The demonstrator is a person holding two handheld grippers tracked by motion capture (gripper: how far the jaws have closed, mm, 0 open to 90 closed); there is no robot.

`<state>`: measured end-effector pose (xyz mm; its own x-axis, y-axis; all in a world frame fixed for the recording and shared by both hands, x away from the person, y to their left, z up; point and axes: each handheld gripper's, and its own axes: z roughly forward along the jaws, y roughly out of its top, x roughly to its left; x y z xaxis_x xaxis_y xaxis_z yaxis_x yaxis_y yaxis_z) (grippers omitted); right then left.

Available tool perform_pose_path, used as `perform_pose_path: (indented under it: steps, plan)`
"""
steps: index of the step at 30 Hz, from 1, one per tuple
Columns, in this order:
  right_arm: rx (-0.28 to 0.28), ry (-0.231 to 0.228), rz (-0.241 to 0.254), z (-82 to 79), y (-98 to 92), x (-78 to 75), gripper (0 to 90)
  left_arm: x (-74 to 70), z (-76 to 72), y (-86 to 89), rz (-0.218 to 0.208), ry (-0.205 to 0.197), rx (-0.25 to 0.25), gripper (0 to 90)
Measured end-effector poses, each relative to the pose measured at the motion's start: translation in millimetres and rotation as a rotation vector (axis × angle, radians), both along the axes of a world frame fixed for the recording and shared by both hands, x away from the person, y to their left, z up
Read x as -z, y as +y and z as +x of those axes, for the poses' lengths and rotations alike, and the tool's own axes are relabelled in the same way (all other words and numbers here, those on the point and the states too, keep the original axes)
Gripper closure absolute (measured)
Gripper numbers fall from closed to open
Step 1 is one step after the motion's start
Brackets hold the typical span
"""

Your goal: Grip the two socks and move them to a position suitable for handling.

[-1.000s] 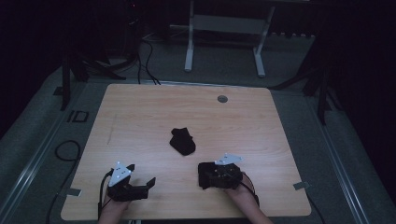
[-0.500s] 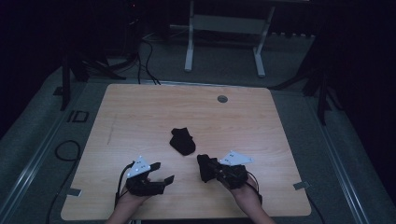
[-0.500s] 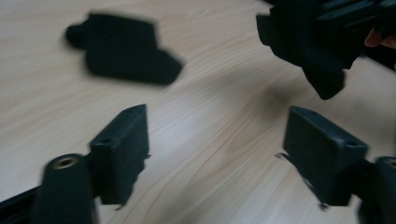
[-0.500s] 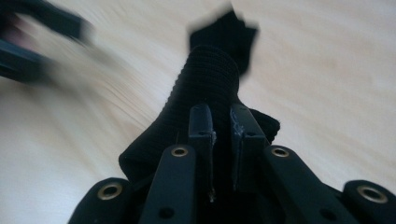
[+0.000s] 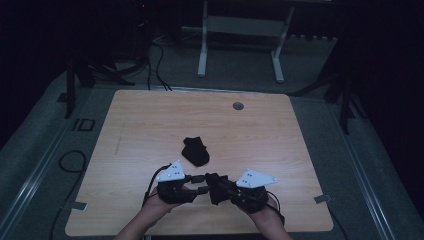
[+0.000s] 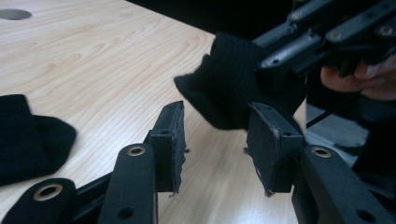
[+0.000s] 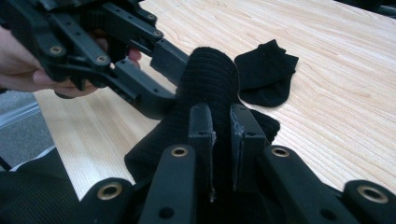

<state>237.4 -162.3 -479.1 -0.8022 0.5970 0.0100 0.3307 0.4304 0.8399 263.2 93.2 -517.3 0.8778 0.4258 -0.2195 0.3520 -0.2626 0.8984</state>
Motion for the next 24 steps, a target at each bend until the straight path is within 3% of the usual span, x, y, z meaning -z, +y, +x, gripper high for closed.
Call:
perform_pose_path:
  steps: [4, 11, 15, 24]
  plan:
    - [-0.016, 0.011, 0.006, -0.1, 0.2, 0.1, 80.6, 1.6, 5.1, -2.7, -0.032, 0.035, 0.035, 59.8]
    - [-0.013, 0.002, 0.002, 0.6, -0.2, 1.5, 80.4, -1.4, 3.9, -6.0, -0.025, 0.024, 0.033, 78.9]
    - [-0.010, 0.003, 0.012, 2.0, -3.2, 0.7, 80.2, -5.5, -0.7, -6.8, -0.013, -0.004, 0.027, 80.7]
    - [0.002, 0.004, 0.009, 2.9, -9.2, -0.4, 80.3, -3.0, -1.1, -1.7, 0.004, 0.014, 0.023, 81.3]
